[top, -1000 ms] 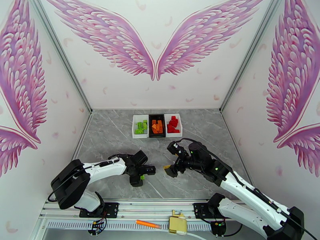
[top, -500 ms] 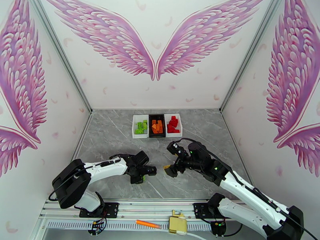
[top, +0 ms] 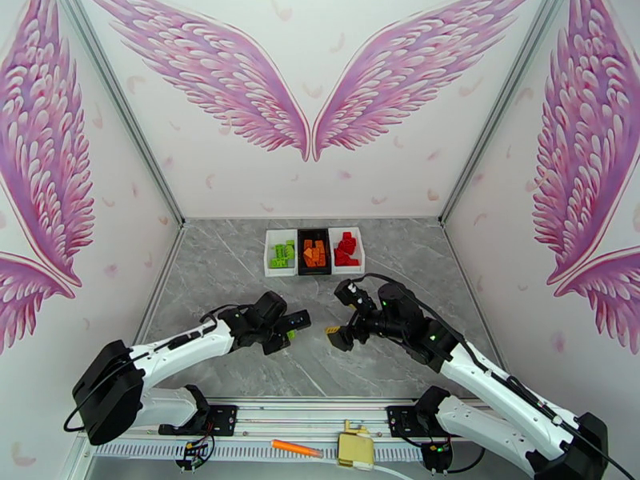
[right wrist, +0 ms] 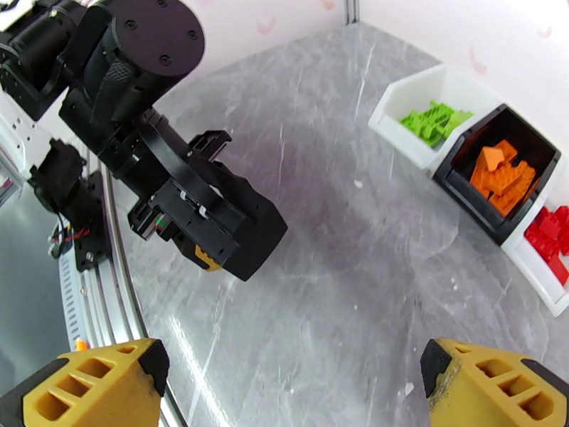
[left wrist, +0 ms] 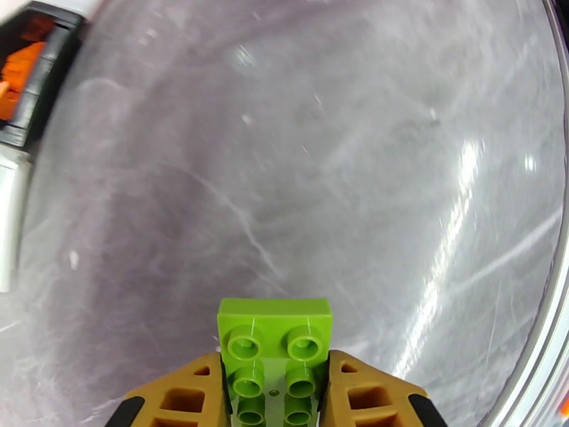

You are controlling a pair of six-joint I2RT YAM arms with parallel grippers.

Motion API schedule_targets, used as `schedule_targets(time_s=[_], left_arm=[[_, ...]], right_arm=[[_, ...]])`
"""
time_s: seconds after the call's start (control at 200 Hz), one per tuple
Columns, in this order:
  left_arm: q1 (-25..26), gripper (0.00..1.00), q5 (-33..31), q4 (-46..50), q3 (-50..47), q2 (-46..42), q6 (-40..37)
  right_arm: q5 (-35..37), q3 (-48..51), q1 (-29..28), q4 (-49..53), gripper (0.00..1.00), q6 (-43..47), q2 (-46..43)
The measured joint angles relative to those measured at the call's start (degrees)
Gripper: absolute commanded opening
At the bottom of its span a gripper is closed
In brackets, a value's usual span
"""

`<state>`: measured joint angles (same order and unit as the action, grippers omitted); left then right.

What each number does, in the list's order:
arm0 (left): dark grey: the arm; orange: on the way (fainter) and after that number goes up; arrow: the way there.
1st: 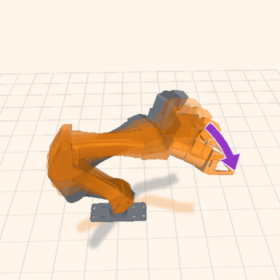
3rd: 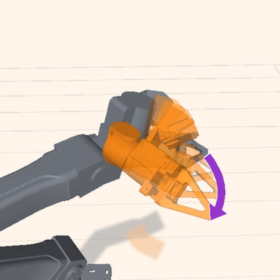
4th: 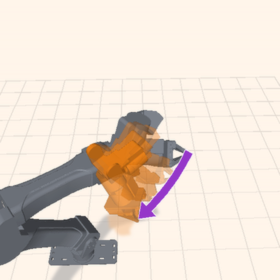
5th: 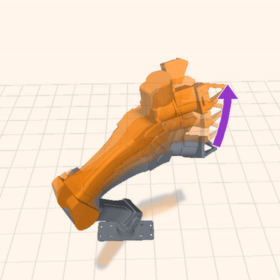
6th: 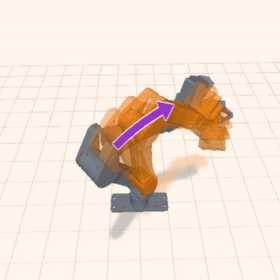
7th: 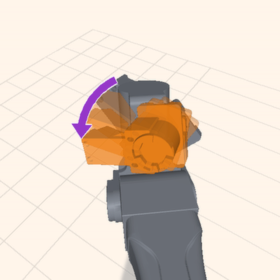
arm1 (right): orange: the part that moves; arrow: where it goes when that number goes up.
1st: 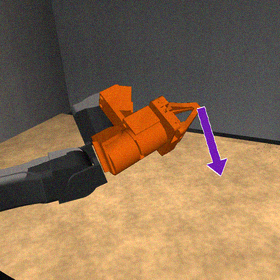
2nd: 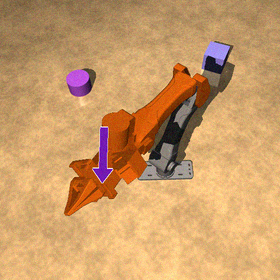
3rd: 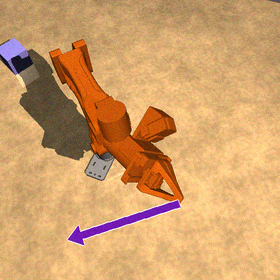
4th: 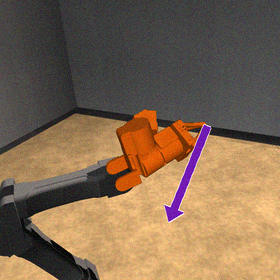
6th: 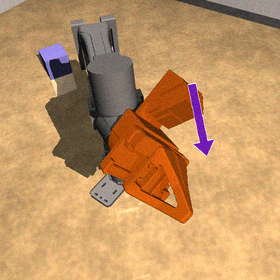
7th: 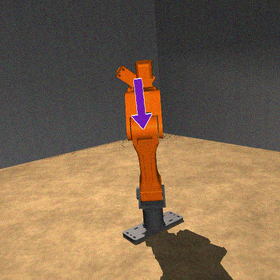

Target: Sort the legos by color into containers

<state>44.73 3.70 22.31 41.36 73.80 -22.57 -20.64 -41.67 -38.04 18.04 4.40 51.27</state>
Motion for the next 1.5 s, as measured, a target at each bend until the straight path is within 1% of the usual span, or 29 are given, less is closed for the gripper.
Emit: schedule_targets(time_s=[0.165, 0.305, 0.38, 0.51, 0.635, 0.73, 0.9, 1.064, 1.264, 1.419, 1.499], left_arm=[[-2.97, 0.23, -0.92, -11.30, -2.27, -1.36, 8.04], [-7.82, 0.23, -1.90, -18.82, -2.58, -1.42, 16.33], [-10.32, 0.22, -2.08, -21.81, -2.38, -0.31, 20.35], [-13.20, 0.21, -4.42, -22.38, 1.03, 5.44, 27.04], [-14.78, 0.21, -8.33, -19.82, 9.51, 13.31, 31.36], [-15.67, 0.21, -10.88, -18.56, 15.80, 18.05, 33.11], [-17.55, 0.21, -13.35, -16.98, 25.77, 25.40, 34.64], [-20.11, 0.21, -13.90, -15.21, 36.65, 34.01, 35.89], [-22.12, 0.22, -13.81, -13.38, 45.33, 41.94, 36.54], [-22.60, 0.28, -13.20, -11.69, 49.05, 45.99, 36.74], [-22.84, 0.35, -12.26, -11.43, 49.44, 46.97, 36.72]], right_arm=[[1.79, 0.00, 0.00, -6.38, 0.99, -1.64, -0.13], [3.52, 0.00, 0.00, -10.75, 0.99, -2.32, 2.29], [4.26, -0.20, 0.00, -12.94, 0.99, -2.95, 4.48], [4.57, -2.80, 0.00, -14.99, 0.99, -3.37, 9.84], [4.55, -5.60, 0.00, -16.81, 0.99, -3.82, 14.14], [4.55, -6.86, 0.00, -18.12, 0.99, -4.50, 16.26], [4.57, -8.07, 0.00, -18.99, 0.99, -4.83, 17.55], [4.79, -8.24, 0.00, -19.17, 0.99, -4.83, 17.57], [5.86, -8.28, 0.00, -19.15, 0.99, -4.83, 18.64], [6.88, -8.96, 0.00, -18.91, 0.99, -4.83, 19.65], [7.21, -9.44, 0.00, -18.93, 0.99, -4.83, 19.78]])
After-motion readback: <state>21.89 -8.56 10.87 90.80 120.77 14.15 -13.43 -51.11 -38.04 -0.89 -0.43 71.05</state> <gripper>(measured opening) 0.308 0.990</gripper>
